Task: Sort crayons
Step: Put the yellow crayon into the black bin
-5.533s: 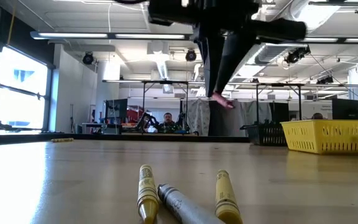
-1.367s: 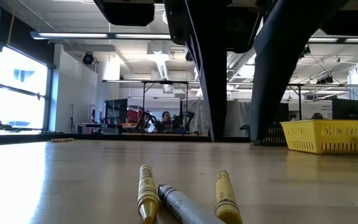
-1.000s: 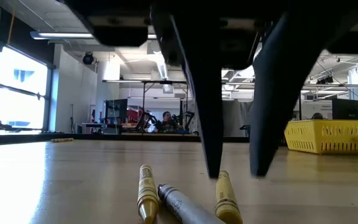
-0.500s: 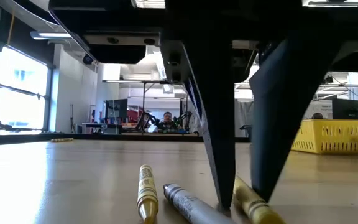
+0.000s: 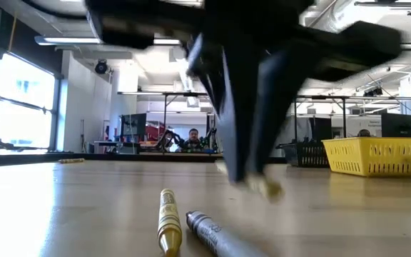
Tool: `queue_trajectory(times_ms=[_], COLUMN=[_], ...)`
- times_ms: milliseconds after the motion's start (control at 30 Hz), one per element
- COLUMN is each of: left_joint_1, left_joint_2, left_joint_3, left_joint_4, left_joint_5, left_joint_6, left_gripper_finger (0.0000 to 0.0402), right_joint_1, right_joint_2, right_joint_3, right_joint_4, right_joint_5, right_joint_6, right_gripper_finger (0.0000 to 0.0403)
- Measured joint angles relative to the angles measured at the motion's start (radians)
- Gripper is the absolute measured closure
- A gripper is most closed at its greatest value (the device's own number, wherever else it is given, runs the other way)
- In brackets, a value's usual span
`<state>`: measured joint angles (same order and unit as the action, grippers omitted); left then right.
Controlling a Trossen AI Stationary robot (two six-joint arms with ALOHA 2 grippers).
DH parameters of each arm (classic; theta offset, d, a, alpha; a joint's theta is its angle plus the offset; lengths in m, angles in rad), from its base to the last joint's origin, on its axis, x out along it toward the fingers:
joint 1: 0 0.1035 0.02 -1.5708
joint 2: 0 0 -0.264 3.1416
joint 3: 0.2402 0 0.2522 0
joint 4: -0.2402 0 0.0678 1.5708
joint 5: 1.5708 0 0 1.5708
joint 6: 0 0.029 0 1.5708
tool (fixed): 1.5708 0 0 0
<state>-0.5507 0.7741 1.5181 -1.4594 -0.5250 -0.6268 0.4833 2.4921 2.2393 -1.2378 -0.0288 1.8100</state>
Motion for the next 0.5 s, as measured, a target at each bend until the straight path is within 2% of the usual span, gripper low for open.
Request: queue_trajectory(times_ms=[300, 500], left_joint_1=[0.000, 0.000], left_joint_2=[0.027, 0.073], left_joint_3=[0.000, 0.000], left_joint_4=[0.018, 0.018], left_joint_5=[-0.072, -0.080], left_joint_6=[-0.070, -0.159], left_gripper_finger=[0.0332, 0.0332], right_joint_1=[-0.114, -0.244], right_joint_2=[-0.058, -0.081], right_joint_3=[0.002, 0.003], right_joint_4=[-0.158, -0.336], right_joint_5=[0.049, 0.141], right_joint_6=[-0.475, -0.823], right_gripper_finger=[0.0396, 0.0397])
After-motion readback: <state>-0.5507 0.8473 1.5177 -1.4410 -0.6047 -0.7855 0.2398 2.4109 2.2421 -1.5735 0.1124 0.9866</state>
